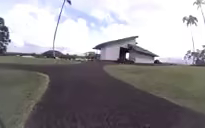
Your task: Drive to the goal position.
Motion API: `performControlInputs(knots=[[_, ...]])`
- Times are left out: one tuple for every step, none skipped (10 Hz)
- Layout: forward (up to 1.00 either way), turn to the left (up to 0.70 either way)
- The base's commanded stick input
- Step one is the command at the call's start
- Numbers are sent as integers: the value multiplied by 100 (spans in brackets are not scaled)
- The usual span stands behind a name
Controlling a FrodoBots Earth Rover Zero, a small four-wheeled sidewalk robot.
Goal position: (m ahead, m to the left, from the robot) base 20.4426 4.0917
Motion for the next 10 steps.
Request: performControlInputs(knots=[[85,0],[85,0],[85,0],[85,0],[85,0],[85,0],[85,0],[85,0],[85,0],[85,0]])
